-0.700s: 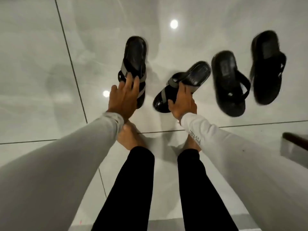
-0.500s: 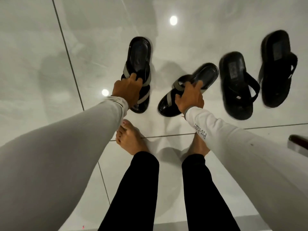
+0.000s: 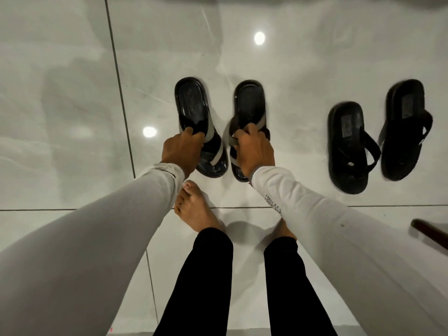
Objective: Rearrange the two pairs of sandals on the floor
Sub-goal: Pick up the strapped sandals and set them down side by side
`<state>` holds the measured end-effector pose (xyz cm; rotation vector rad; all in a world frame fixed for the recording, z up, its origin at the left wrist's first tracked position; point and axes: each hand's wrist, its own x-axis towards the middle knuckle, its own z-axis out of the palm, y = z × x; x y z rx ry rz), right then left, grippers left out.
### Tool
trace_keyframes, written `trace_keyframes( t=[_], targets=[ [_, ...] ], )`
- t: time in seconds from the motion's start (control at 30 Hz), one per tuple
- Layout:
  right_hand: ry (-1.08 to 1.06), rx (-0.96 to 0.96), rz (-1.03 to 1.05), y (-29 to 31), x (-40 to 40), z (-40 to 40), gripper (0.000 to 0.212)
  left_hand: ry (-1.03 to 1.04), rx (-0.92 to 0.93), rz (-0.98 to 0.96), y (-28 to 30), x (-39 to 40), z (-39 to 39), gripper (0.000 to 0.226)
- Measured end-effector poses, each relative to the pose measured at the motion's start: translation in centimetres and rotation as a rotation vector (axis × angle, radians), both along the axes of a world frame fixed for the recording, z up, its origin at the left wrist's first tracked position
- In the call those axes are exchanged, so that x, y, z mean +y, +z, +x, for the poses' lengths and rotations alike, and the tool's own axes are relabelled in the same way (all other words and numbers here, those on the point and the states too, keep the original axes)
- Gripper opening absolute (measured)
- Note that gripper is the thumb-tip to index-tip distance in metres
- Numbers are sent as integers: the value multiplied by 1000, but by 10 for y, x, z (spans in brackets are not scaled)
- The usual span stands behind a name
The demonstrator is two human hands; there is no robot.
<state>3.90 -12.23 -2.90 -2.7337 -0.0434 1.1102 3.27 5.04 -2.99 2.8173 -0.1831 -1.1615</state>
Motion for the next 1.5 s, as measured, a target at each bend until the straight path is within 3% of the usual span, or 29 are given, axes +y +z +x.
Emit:
trace_keyframes(
  t=[0.27, 0.4, 0.5, 0.63, 0.77, 0.83, 0.93, 1.03, 1.23, 1.5],
  targets=[
    [27, -29, 131, 3, 20, -4, 39, -17, 28, 3, 13, 12, -7, 30],
    [-111, -100, 241, 10, 12, -10, 56, 19, -30, -51, 12, 9, -9, 25],
    [-257, -143, 202, 11, 1, -13, 58, 46, -35, -72, 11, 3, -8, 20],
    [-481, 99, 81, -2, -16, -11, 74, 111, -115, -159, 4, -5, -13, 22],
    [-603, 208, 172, -7, -13, -9, 73, 458, -235, -167, 0, -2, -27, 61],
    [-634, 189, 193, -8, -3, -6, 74, 639, -147, -132, -4, 6, -31, 81],
    [-642, 166, 192, -11, 12, -3, 71, 720, 67, -179, -13, 15, -31, 95],
    [-653, 142, 218, -12, 30, 3, 67, 717, 149, -193, -20, 16, -24, 93],
    [-792, 134, 312, -11, 71, 29, 62, 673, 132, -159, -26, 35, 5, 85],
    [-727, 190, 331, -14, 121, 76, 62, 620, 116, -89, -25, 96, 63, 85]
  ],
)
